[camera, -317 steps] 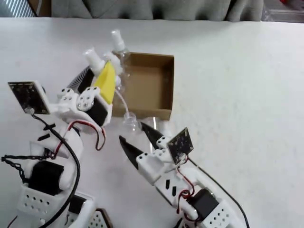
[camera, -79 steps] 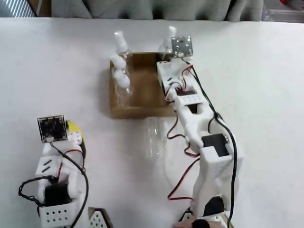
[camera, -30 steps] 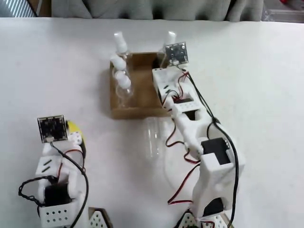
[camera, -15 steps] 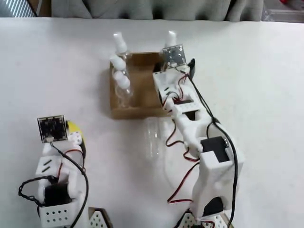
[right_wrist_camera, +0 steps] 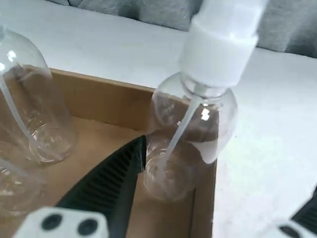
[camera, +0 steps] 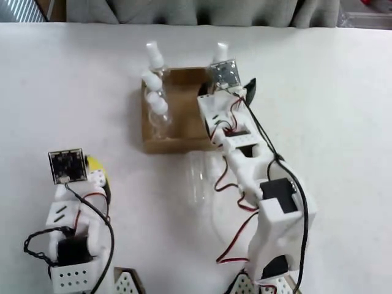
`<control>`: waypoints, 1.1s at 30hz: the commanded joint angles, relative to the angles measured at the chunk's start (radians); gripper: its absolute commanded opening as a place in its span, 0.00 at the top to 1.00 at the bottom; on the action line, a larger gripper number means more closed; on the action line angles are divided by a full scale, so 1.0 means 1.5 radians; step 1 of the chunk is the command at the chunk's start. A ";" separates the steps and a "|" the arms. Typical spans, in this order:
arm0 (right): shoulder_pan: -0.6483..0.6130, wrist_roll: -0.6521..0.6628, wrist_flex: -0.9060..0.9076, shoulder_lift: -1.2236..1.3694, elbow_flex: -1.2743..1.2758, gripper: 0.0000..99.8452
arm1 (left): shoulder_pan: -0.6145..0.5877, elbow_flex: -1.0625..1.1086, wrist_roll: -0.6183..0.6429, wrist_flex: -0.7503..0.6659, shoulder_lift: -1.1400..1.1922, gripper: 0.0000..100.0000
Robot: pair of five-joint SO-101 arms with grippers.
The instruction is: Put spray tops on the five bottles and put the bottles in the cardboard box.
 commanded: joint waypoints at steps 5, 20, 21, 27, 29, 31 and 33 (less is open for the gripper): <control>-0.013 0.004 -0.005 -0.114 0.040 0.54 | -0.003 -0.001 -0.008 -0.006 -0.006 0.98; -0.009 0.010 -0.004 -0.278 0.166 0.55 | -0.003 -0.001 -0.008 -0.006 -0.006 0.98; -0.006 0.010 0.003 -0.300 0.181 0.55 | -0.003 -0.001 -0.008 -0.006 -0.006 0.98; 0.021 0.004 0.176 -0.439 0.228 0.55 | -0.003 -0.001 -0.008 -0.006 -0.006 0.98; 0.030 0.004 0.226 -0.488 0.245 0.55 | -0.003 -0.001 -0.008 -0.006 -0.006 0.98; 0.038 0.004 0.261 -0.540 0.267 0.55 | -0.003 -0.001 -0.008 -0.006 -0.006 0.98; 0.049 0.004 0.287 -0.592 0.296 0.55 | -0.003 -0.001 -0.008 -0.006 -0.006 0.98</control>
